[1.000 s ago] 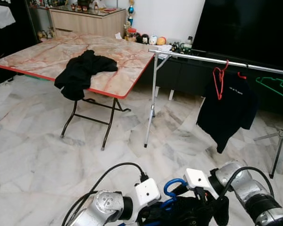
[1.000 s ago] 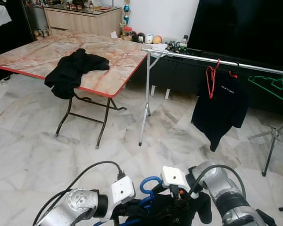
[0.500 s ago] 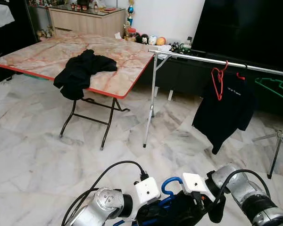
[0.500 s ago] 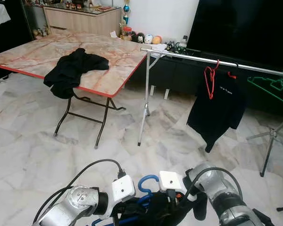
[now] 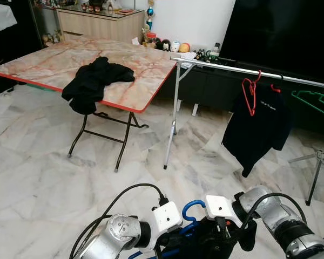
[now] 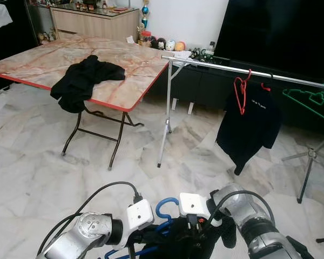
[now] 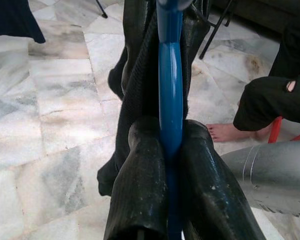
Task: Hang hanger
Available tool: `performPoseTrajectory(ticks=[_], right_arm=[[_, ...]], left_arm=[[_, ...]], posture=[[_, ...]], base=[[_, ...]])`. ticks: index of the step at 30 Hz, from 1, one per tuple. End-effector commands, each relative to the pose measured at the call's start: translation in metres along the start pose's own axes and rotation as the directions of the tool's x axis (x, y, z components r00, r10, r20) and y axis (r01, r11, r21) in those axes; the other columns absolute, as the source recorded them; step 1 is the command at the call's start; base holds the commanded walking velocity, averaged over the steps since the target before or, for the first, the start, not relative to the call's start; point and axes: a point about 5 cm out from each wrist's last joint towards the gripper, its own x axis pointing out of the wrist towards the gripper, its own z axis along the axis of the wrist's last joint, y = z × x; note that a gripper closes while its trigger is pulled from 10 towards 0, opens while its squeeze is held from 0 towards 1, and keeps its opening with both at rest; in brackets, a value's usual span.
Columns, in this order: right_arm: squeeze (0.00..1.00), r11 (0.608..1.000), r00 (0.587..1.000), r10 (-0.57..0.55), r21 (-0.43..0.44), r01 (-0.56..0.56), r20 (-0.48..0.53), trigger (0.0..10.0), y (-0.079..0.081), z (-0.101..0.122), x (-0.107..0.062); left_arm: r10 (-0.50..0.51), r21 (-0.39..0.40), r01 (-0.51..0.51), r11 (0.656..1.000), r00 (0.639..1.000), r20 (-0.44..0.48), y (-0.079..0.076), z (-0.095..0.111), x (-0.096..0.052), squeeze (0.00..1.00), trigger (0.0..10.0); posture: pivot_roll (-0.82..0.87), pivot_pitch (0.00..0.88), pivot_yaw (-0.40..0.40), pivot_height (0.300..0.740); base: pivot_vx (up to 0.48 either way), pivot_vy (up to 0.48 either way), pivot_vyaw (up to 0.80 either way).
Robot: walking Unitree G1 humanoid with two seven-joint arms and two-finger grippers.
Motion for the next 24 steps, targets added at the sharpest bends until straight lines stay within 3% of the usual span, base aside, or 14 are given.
performPoseTrajectory(ticks=[1,21,22,23,24], right_arm=[[0.00,0.997,0.998,0.060,-0.040,-0.061,-0.021,0.0,0.003,0.006,0.016],[0.00,0.995,0.995,0.094,-0.039,-0.095,-0.027,0.0,0.013,-0.002,0.021],[0.00,0.995,0.996,0.089,-0.037,-0.090,-0.033,0.0,0.013,-0.003,0.021],[0.00,0.995,0.995,0.087,-0.039,-0.088,-0.043,0.0,0.013,-0.004,0.021],[0.00,0.995,0.995,0.084,-0.040,-0.086,-0.050,0.0,0.013,-0.005,0.022]], left_arm=[[-0.035,0.128,0.021,0.992,0.994,0.104,-0.002,0.036,0.008,0.00,10.0],[-0.059,0.119,0.047,0.992,0.993,0.097,-0.002,0.032,0.011,0.00,10.0],[-0.063,0.114,0.051,0.992,0.993,0.101,-0.003,0.032,0.011,0.41,10.0],[-0.069,0.109,0.058,0.992,0.992,0.104,-0.003,0.031,0.012,1.00,10.0],[-0.080,0.104,0.069,0.992,0.992,0.102,-0.005,0.030,0.012,1.00,10.0]], posture=[[0.17,0.000,-0.124,0.740],[0.15,0.000,-0.103,0.740],[0.15,0.000,-0.102,0.740],[0.15,0.000,-0.101,0.740],[0.15,0.000,-0.099,0.740]], base=[[0.000,0.000,0.00],[0.000,0.000,0.00],[0.000,0.000,0.00],[0.000,0.000,0.00],[0.000,0.000,0.00]])
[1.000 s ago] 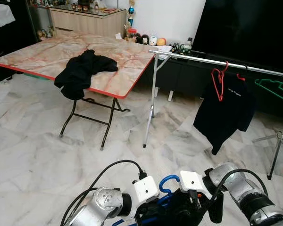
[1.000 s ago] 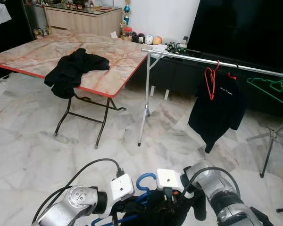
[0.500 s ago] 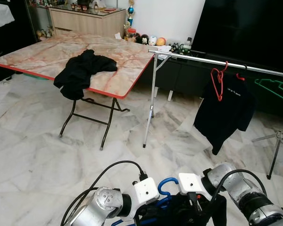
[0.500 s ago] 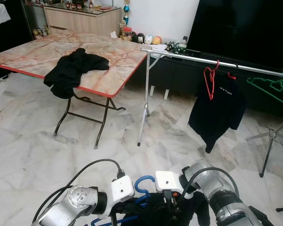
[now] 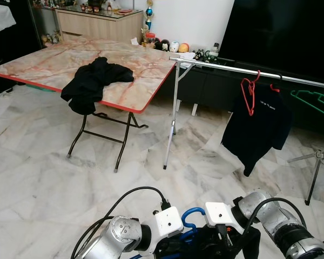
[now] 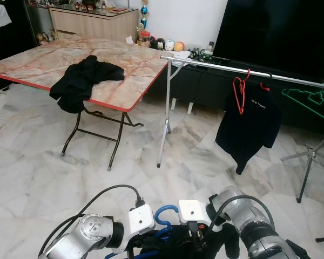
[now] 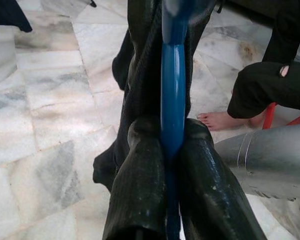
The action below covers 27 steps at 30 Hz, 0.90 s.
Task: Hang hanger
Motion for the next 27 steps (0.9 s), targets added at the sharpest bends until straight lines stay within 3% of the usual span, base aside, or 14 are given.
performPoseTrajectory(ticks=[1,5,10,17,19,22,27], right_arm=[[0.00,0.999,0.999,0.046,-0.013,-0.046,-0.027,0.0,0.006,0.000,0.014],[0.00,0.999,0.999,0.042,-0.013,-0.042,-0.020,0.0,0.006,0.000,0.015],[0.00,1.000,0.998,0.021,-0.012,-0.022,-0.058,0.0,0.006,-0.008,0.006],[0.00,0.998,0.992,-0.052,0.015,0.054,-0.114,0.0,0.004,-0.019,-0.006],[0.00,0.989,0.988,-0.131,0.051,0.136,-0.082,0.0,-0.002,-0.019,-0.013],[0.00,0.979,0.980,-0.186,0.075,0.191,-0.072,0.0,-0.005,-0.019,-0.022],[0.00,0.938,0.944,-0.328,0.108,0.330,-0.040,0.0,-0.011,-0.024,-0.057]], left_arm=[[-0.040,0.093,0.028,0.995,0.989,0.139,-0.002,0.037,0.007,1.00,10.0],[-0.061,0.079,0.051,0.996,0.990,0.131,-0.005,0.034,0.006,1.00,10.0],[-0.090,0.083,0.081,0.993,0.991,0.102,-0.006,0.027,-0.002,1.00,10.0],[-0.105,0.123,0.105,0.987,0.994,-0.001,0.000,0.017,-0.018,1.00,10.0],[-0.054,0.133,0.061,0.989,0.997,-0.060,0.008,0.007,-0.027,1.00,10.0],[-0.014,0.113,0.023,0.993,0.997,-0.081,0.015,0.000,-0.034,1.00,10.0],[0.202,0.006,-0.203,0.979,0.977,-0.066,0.040,-0.016,-0.063,1.00,10.0]], posture=[[0.15,0.000,-0.099,0.740],[0.16,0.000,-0.097,0.740],[0.16,0.000,-0.099,0.740],[0.16,0.000,-0.098,0.740],[0.17,0.000,-0.102,0.740],[0.18,0.000,-0.101,0.740],[0.17,0.000,-0.093,0.740]], base=[[0.000,0.000,0.00],[0.000,0.000,0.00],[0.000,0.000,0.00],[0.000,0.000,0.00],[0.000,0.000,0.00],[0.000,0.000,0.00],[0.000,0.000,0.00]])
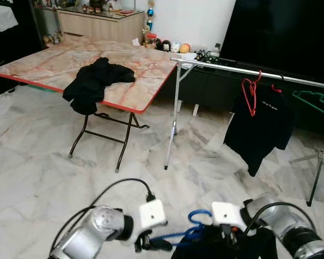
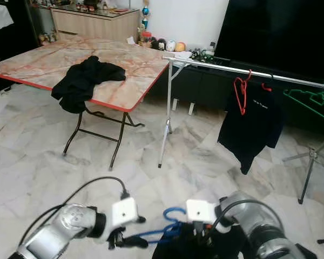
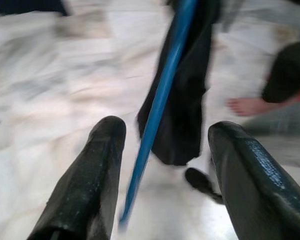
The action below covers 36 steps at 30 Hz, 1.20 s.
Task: Hang hanger
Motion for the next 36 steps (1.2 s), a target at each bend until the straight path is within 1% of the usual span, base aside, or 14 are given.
performPoseTrajectory(ticks=[1,2,3,4,7,9,10,16,17,22,27,32,33,36], right_arm=[[0.00,0.994,0.993,-0.108,-0.002,0.108,0.045,0.0,-0.015,0.006,-0.022],[0.00,0.990,0.988,-0.143,-0.008,0.143,0.056,0.0,-0.018,0.005,-0.033],[0.00,0.990,0.988,-0.143,-0.008,0.143,0.056,0.0,-0.018,0.005,-0.033],[0.00,0.987,0.984,-0.161,-0.020,0.162,0.074,0.0,-0.020,0.007,-0.042],[0.00,0.979,0.972,-0.192,-0.036,0.199,0.132,0.0,-0.024,0.015,-0.055],[0.00,0.978,0.967,-0.197,-0.042,0.206,0.161,0.0,-0.025,0.021,-0.057],[0.00,0.978,0.960,-0.189,-0.052,0.203,0.205,0.0,-0.025,0.028,-0.057],[0.00,0.975,0.941,-0.191,-0.062,0.216,0.279,0.0,-0.024,0.043,-0.053],[0.00,0.975,0.940,-0.187,-0.066,0.214,0.287,0.0,-0.022,0.046,-0.050],[0.00,0.973,0.929,-0.181,-0.077,0.217,0.323,0.0,-0.017,0.055,-0.040],[0.00,0.967,0.919,-0.188,-0.100,0.235,0.347,0.0,-0.014,0.065,-0.037],[0.00,0.959,0.910,-0.182,-0.139,0.248,0.371,0.0,-0.009,0.074,-0.048],[0.00,0.949,0.897,-0.196,-0.153,0.275,0.397,0.0,-0.011,0.082,-0.057],[0.00,0.941,0.877,-0.189,-0.174,0.290,0.442,0.0,-0.010,0.096,-0.066]], left_arm=[[0.086,-0.060,-0.086,0.995,0.996,-0.001,0.009,-0.010,-0.009,1.00,10.0],[0.145,-0.120,-0.142,0.983,0.989,0.012,0.015,-0.017,-0.015,1.00,10.0],[0.145,-0.120,-0.142,0.983,0.989,0.012,0.015,-0.017,-0.015,1.00,10.0],[0.195,-0.187,-0.188,0.964,0.980,0.022,0.020,-0.024,-0.021,1.00,10.0],[0.227,-0.227,-0.219,0.949,0.974,0.012,0.022,-0.033,-0.025,1.00,10.0],[0.241,-0.226,-0.235,0.945,0.971,-0.002,0.022,-0.036,-0.024,1.00,10.0],[0.228,-0.223,-0.222,0.949,0.974,0.002,0.019,-0.035,-0.018,0.00,10.0],[0.166,-0.245,-0.147,0.958,0.984,0.061,0.008,-0.022,0.004,0.00,10.0],[0.157,-0.245,-0.136,0.960,0.985,0.068,0.007,-0.020,0.007,0.00,10.0],[0.126,-0.236,-0.108,0.966,0.990,0.063,0.003,-0.022,0.007,0.00,10.0],[0.126,-0.234,-0.113,0.966,0.991,0.038,0.003,-0.026,0.009,0.00,10.0],[0.180,-0.232,-0.174,0.957,0.984,0.001,0.008,-0.030,0.015,0.00,10.0],[0.181,-0.243,-0.181,0.953,0.983,-0.025,0.008,-0.032,0.020,0.00,10.0],[0.158,-0.230,-0.176,0.957,0.983,-0.094,0.005,-0.039,0.029,0.00,10.0]], posture=[[0.17,0.000,-0.087,0.740],[0.17,0.000,-0.079,0.740],[0.17,0.000,-0.079,0.740],[0.16,0.000,-0.073,0.740],[0.14,0.000,-0.063,0.740],[0.14,0.000,-0.054,0.740],[0.14,0.000,-0.047,0.740],[0.14,0.000,-0.007,0.740],[0.13,0.000,0.020,0.740],[0.13,0.000,0.068,0.740],[0.12,0.000,0.100,0.740],[0.10,0.000,0.098,0.740],[0.10,0.000,0.089,0.740],[0.11,0.000,0.080,0.740]], base=[[0.000,0.000,0.00],[0.000,0.000,0.00],[0.000,0.000,0.00],[0.000,0.000,0.00],[0.000,0.000,0.00],[0.000,0.000,0.00],[0.000,0.000,0.00],[0.000,0.000,0.00],[0.000,0.000,0.00],[0.000,0.000,0.00],[0.000,0.000,0.00],[0.000,0.000,0.00],[0.000,0.000,0.00],[0.000,0.000,0.00]])
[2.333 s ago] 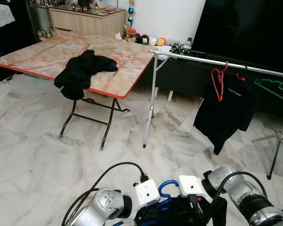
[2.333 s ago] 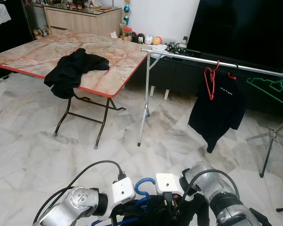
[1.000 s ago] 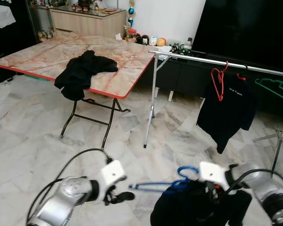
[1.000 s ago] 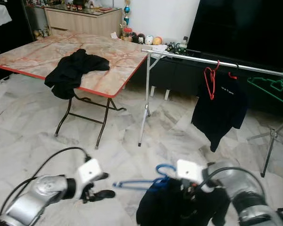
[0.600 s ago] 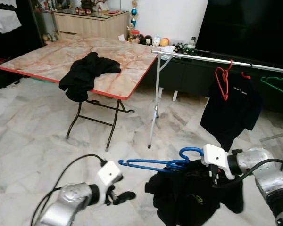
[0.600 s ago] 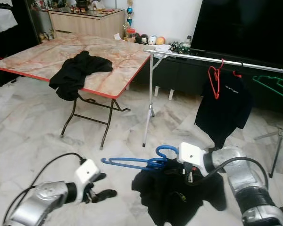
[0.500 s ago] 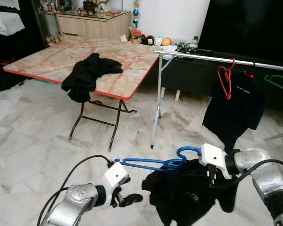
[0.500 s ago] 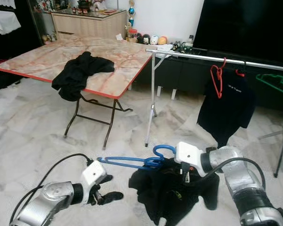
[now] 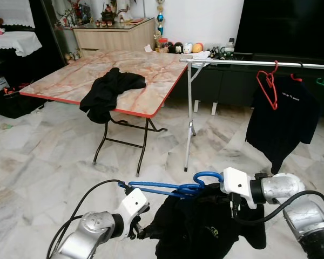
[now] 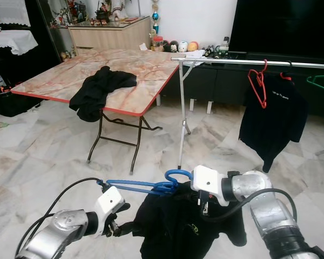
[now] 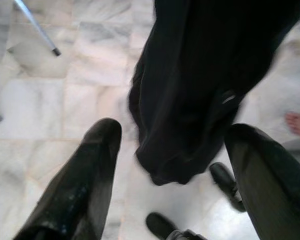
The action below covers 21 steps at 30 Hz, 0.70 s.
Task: Hang hanger
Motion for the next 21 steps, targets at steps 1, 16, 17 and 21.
performPoseTrajectory(ticks=[1,16,17,21], right_arm=[[0.00,0.997,0.991,-0.035,-0.067,0.044,0.130,0.0,-0.010,0.030,-0.007],[0.00,0.994,0.977,0.036,-0.112,-0.012,0.212,0.0,-0.008,0.062,-0.010],[0.00,0.994,0.977,0.035,-0.112,-0.011,0.211,0.0,-0.008,0.062,-0.011],[0.00,0.994,0.981,0.029,-0.110,-0.008,0.194,0.0,-0.009,0.061,-0.012]], left_arm=[[0.011,0.019,-0.010,1.000,0.997,-0.071,-0.001,-0.008,0.006,0.00,10.0],[0.262,-0.045,-0.266,0.963,0.961,-0.085,0.017,0.003,0.035,0.00,10.0],[0.267,-0.053,-0.272,0.961,0.960,-0.078,0.017,0.004,0.036,0.00,10.0],[0.278,-0.096,-0.280,0.955,0.960,-0.037,0.018,0.009,0.038,0.00,0.5]], posture=[[0.10,0.000,0.074,0.740],[0.09,0.000,0.020,0.740],[0.09,0.000,0.019,0.740],[0.09,0.000,0.018,0.740]], base=[[0.000,0.000,0.00],[0.000,0.000,0.00],[0.000,0.000,0.00],[0.000,0.000,0.00]])
